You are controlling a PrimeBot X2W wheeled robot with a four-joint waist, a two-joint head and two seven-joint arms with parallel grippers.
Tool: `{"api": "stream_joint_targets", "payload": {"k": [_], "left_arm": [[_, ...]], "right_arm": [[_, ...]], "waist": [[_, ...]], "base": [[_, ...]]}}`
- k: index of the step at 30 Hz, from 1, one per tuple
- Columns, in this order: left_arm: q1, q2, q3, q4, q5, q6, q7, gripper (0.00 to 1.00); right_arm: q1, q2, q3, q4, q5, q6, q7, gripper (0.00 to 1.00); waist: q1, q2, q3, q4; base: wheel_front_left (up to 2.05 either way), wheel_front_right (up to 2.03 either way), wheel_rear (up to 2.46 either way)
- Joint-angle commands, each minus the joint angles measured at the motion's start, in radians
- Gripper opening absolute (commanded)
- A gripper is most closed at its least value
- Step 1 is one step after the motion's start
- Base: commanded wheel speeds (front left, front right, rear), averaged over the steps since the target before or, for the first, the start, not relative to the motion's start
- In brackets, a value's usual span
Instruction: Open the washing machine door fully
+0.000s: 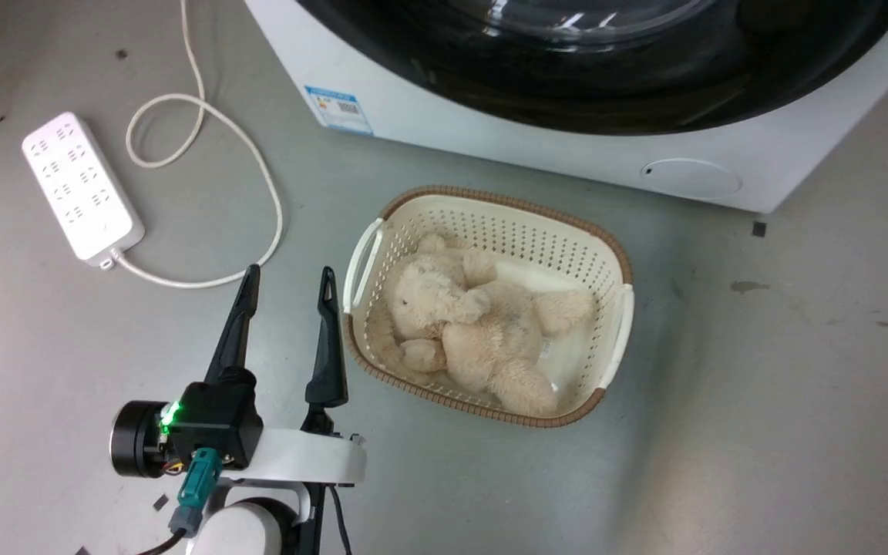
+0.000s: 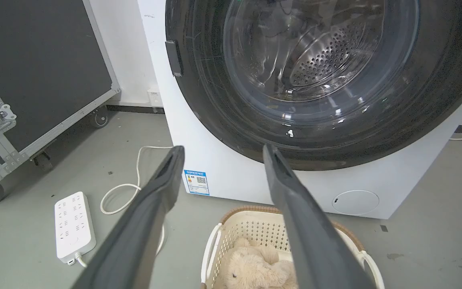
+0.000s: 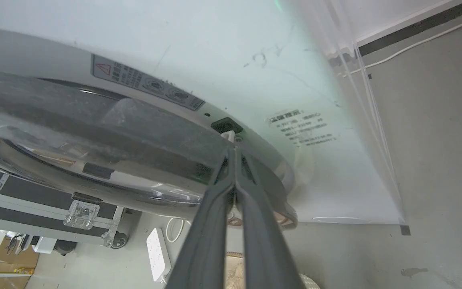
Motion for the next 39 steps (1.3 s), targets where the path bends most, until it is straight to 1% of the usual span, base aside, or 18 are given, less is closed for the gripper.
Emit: {"api": "stream_joint_targets", "payload": {"k": [1,11,15,19,20,21,23,26,27,28,31,32,33,34,36,37,38,39], "left_arm": [[-0.019,0.001,-0.009,-0.009,0.002,0.008,-0.012,1.00],[-0.042,0.001,-0.051,-0.021,-0.011,0.029,-0.033,1.00],[-0.048,0.001,-0.060,-0.026,-0.022,0.045,-0.041,1.00],[-0.045,0.001,-0.062,-0.027,-0.025,0.054,-0.049,1.00],[-0.044,0.001,-0.062,-0.028,-0.025,0.055,-0.051,1.00],[-0.042,0.001,-0.060,-0.030,-0.024,0.059,-0.058,1.00],[-0.040,0.001,-0.059,-0.029,-0.024,0.059,-0.062,1.00],[-0.035,0.001,-0.059,-0.018,-0.029,0.056,-0.068,1.00],[-0.035,0.001,-0.059,-0.018,-0.029,0.056,-0.068,1.00],[-0.030,0.001,-0.055,-0.007,-0.034,0.051,-0.072,1.00],[-0.025,0.001,-0.048,0.003,-0.031,0.041,-0.079,1.00],[-0.025,0.001,-0.048,0.003,-0.031,0.041,-0.079,1.00],[-0.017,0.001,-0.047,0.013,-0.028,0.030,-0.083,1.00],[-0.017,0.001,-0.047,0.013,-0.028,0.030,-0.083,1.00],[-0.004,0.001,-0.052,0.031,-0.025,0.010,-0.087,1.00],[0.004,0.001,-0.049,0.040,-0.020,0.003,-0.088,1.00],[0.025,0.001,-0.037,0.051,-0.017,-0.007,-0.088,1.00],[0.025,0.001,-0.037,0.051,-0.017,-0.007,-0.088,1.00]], "right_arm": [[-0.055,-0.006,-0.023,0.025,0.011,0.000,0.026,0.00],[-0.188,-0.006,-0.115,0.083,-0.002,0.000,0.136,0.00],[-0.218,0.009,-0.153,0.087,0.009,0.000,0.207,0.00],[-0.207,0.025,-0.198,0.073,0.017,0.000,0.291,0.00],[-0.200,0.031,-0.210,0.065,0.018,-0.001,0.311,0.00],[-0.167,0.054,-0.248,0.032,0.026,-0.001,0.371,0.00],[-0.135,0.071,-0.273,0.009,0.032,-0.001,0.411,0.00],[-0.079,0.096,-0.295,-0.036,0.052,-0.001,0.477,0.00],[-0.079,0.096,-0.295,-0.036,0.052,-0.001,0.477,0.00],[-0.042,0.112,-0.315,-0.066,0.078,-0.001,0.520,0.00],[0.011,0.129,-0.328,-0.108,0.120,-0.001,0.587,0.00],[0.011,0.129,-0.328,-0.108,0.120,-0.001,0.587,0.00],[0.050,0.134,-0.330,-0.131,0.155,-0.001,0.629,0.00],[0.050,0.134,-0.330,-0.131,0.155,-0.001,0.629,0.00],[0.082,0.136,-0.323,-0.117,0.228,-0.001,0.659,0.00],[0.102,0.136,-0.307,-0.102,0.270,-0.001,0.659,0.00],[0.152,0.136,-0.249,-0.077,0.341,-0.001,0.645,0.00],[0.152,0.136,-0.249,-0.077,0.341,-0.001,0.645,0.00]], "waist": [[-0.0001,-0.0001,0.015,0.013],[-0.0001,-0.0001,0.063,0.054],[-0.0001,-0.0001,0.074,0.070],[-0.0001,-0.0001,0.071,0.081],[-0.0001,-0.0001,0.069,0.083],[-0.0001,-0.0001,0.055,0.085],[-0.0001,-0.0001,0.039,0.085],[-0.0001,-0.0001,0.011,0.085],[-0.0001,-0.0001,0.011,0.085],[-0.0001,-0.0001,-0.012,0.085],[-0.0001,-0.0001,-0.041,0.083],[-0.0001,-0.0001,-0.041,0.083],[-0.0001,-0.0001,-0.063,0.081],[-0.0001,-0.0001,-0.063,0.081],[-0.0001,-0.0001,-0.084,0.079],[-0.0001,-0.0001,-0.098,0.074],[-0.0001,-0.0001,-0.121,0.062],[-0.0001,-0.0001,-0.121,0.062]], "base": [[0.00,0.00,0.00],[0.00,0.00,0.00],[0.00,0.00,0.00],[0.00,0.00,0.00],[0.00,0.00,0.00],[0.00,0.00,0.00],[0.00,0.00,0.00],[0.00,0.00,0.00],[0.00,0.00,0.00],[0.00,0.00,0.00],[0.00,0.00,0.00],[0.00,0.00,0.00],[0.00,0.00,0.00],[0.00,0.00,0.00],[0.00,0.00,0.00],[0.00,0.00,0.00],[0.00,0.00,0.00],[0.00,0.00,0.00]]}}
